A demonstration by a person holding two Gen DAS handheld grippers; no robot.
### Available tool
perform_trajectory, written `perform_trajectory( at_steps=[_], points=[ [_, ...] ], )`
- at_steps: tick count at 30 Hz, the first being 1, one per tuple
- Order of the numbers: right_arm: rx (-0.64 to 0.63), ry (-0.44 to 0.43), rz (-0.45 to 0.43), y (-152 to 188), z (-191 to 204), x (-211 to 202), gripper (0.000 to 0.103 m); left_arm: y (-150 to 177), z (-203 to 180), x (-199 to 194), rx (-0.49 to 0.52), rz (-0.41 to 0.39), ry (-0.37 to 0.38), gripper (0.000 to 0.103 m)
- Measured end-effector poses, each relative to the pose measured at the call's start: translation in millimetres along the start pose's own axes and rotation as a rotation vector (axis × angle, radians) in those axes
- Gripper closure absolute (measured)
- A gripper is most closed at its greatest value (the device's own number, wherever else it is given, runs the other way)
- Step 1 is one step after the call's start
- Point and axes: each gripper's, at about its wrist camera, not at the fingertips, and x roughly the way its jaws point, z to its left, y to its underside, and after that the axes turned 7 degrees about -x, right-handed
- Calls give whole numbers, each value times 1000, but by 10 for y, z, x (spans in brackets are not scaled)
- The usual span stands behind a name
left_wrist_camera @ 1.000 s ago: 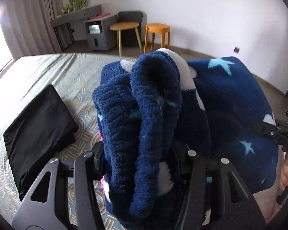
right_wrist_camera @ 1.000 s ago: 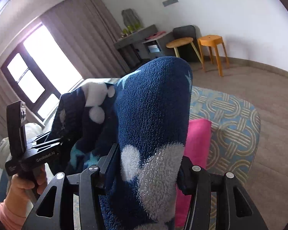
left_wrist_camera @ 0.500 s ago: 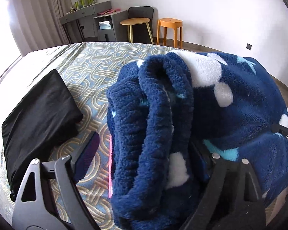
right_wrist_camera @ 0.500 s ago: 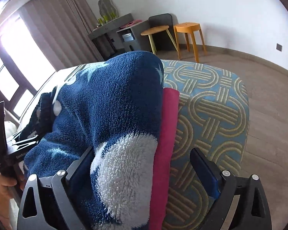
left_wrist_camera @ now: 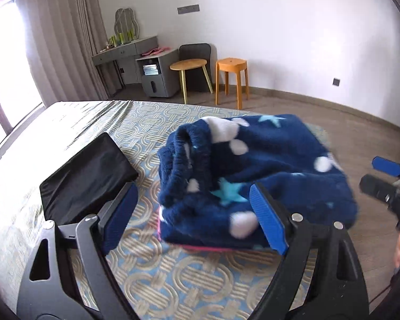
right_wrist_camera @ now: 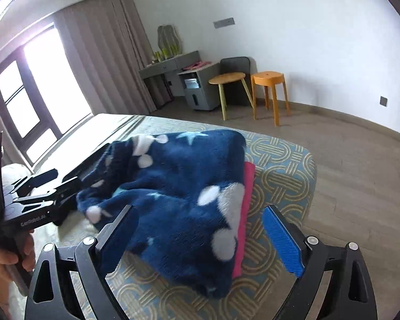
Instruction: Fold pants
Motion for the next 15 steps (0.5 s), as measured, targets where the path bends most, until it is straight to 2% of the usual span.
perform_trajectory(
  at_steps=[5, 9, 15],
  points=[
    [-107, 42, -58, 138, 384, -485, 7, 296, -12, -504, -64, -16, 20, 17],
    [-131, 41, -43, 269, 546, -748, 8, 506, -1, -818, -92, -28, 14, 17],
    [-123, 56, -7, 495, 697, -1036, 8, 735, -84, -1283, -83, -58, 10, 17]
  ],
)
